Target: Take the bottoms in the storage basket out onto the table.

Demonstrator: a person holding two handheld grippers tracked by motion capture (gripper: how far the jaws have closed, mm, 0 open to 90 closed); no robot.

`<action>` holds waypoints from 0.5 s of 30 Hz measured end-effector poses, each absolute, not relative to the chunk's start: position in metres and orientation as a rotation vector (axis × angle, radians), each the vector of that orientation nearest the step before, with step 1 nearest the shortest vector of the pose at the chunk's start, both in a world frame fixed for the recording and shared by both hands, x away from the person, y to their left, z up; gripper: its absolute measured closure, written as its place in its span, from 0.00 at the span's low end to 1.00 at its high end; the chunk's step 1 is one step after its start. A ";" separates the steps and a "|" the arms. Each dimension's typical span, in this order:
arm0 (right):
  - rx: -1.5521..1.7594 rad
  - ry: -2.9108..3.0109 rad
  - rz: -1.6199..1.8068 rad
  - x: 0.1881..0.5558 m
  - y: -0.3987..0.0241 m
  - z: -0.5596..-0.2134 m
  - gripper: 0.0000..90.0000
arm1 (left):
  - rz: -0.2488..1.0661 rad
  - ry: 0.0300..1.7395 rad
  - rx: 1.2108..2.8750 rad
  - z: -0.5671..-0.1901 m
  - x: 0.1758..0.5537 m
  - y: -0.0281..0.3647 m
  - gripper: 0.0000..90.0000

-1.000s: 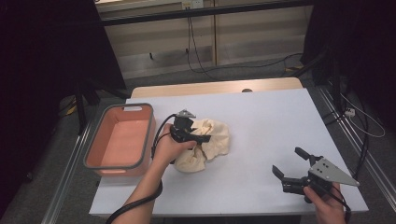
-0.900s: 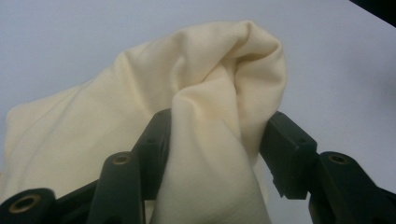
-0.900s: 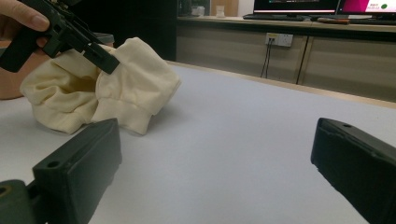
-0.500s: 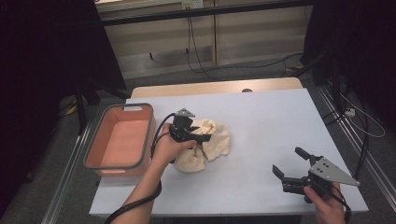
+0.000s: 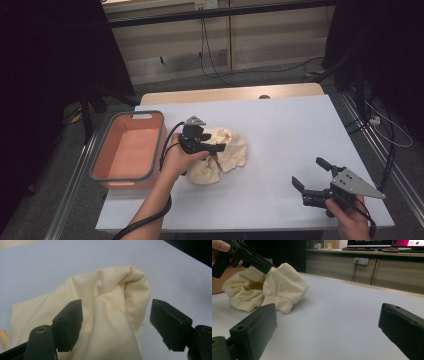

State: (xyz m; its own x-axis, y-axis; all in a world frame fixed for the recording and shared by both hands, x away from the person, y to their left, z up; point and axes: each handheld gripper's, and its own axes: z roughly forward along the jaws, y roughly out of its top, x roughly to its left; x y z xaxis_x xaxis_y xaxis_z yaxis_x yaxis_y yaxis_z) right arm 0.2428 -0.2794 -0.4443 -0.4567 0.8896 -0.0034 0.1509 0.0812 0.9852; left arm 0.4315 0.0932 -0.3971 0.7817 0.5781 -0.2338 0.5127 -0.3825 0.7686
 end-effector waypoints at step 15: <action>1.036 1.716 1.434 0.246 -0.276 -0.445 0.01 | 0.160 0.755 2.052 -0.391 0.410 0.109 0.20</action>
